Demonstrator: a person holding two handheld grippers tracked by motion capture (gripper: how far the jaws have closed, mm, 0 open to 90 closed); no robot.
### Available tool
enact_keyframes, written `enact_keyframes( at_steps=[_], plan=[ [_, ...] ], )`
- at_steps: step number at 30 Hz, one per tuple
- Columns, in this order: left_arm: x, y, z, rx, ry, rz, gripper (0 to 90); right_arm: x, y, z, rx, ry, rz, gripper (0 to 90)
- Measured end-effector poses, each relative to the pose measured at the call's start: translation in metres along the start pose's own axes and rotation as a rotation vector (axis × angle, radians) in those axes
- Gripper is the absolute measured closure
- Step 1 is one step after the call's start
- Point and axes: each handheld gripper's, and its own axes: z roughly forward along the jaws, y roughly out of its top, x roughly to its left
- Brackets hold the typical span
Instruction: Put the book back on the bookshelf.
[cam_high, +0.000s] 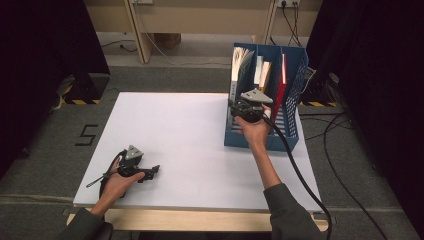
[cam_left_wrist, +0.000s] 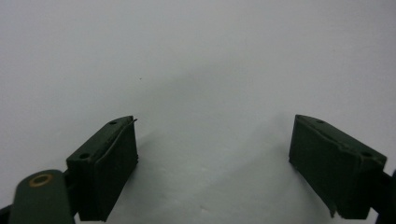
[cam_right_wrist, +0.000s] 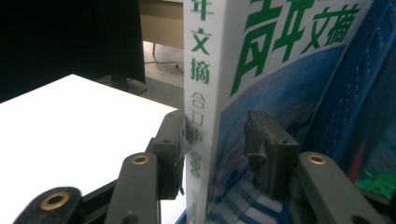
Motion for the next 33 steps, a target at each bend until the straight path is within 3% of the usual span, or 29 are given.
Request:
enact_keyframes(
  at_steps=[12,15,18,22,26,29,31,33],
  plan=[
    [0.000,0.000,0.000,0.000,0.000,0.000,14.3,-0.002,0.004,0.010,0.028,0.022,0.008,62.1],
    [0.000,0.000,0.000,0.000,-0.001,0.000,14.3,-0.002,0.002,0.010,0.038,0.012,-0.004,56.1],
    [0.000,0.000,0.000,0.001,-0.001,0.000,14.3,0.000,-0.001,0.008,0.055,0.037,0.044,39.5],
    [0.000,0.000,0.000,0.001,-0.001,-0.001,14.2,0.011,-0.002,-0.005,0.106,0.049,-0.057,30.3],
    [0.000,0.000,0.000,0.003,0.001,0.001,14.3,0.024,0.000,-0.023,0.131,0.117,-0.118,24.8],
    [0.000,0.000,0.000,0.004,0.002,0.004,14.3,0.031,-0.002,-0.034,0.151,0.137,-0.133,22.5],
    [0.000,0.000,0.000,0.004,0.002,0.004,14.4,0.033,-0.007,-0.040,0.128,0.159,-0.119,23.7],
    [0.000,0.000,0.000,0.001,0.000,0.001,14.4,0.035,-0.011,-0.045,0.169,0.154,-0.133,19.9]
  ],
)
